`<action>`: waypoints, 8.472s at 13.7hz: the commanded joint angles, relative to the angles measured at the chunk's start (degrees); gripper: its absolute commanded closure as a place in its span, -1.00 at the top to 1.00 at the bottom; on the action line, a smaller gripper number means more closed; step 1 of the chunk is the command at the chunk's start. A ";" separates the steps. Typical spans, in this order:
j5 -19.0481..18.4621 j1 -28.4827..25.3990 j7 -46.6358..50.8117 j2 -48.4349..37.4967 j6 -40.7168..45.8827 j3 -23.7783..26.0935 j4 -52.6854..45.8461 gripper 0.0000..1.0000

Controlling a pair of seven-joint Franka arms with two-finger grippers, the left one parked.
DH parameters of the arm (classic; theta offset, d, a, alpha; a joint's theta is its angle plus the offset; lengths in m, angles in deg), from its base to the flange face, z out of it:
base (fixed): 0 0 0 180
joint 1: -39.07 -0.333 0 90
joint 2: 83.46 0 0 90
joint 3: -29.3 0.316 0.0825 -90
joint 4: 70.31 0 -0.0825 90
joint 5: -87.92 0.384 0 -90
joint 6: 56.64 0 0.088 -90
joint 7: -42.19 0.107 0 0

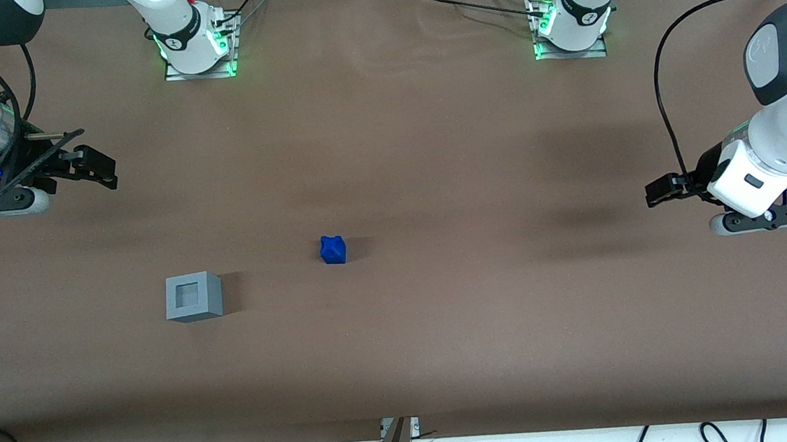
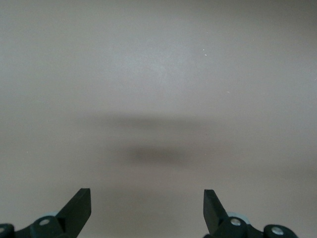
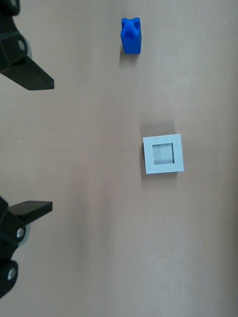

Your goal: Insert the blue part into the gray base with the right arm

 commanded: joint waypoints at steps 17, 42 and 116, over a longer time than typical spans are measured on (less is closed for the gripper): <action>-0.35 0.71 0.43 0.11 -0.03 0.51 -0.65 0.98; 3.16 -18.17 29.32 23.91 -27.25 1.83 0.32 0.97; 0.44 2.21 -3.88 32.36 -26.13 1.04 -5.66 -0.38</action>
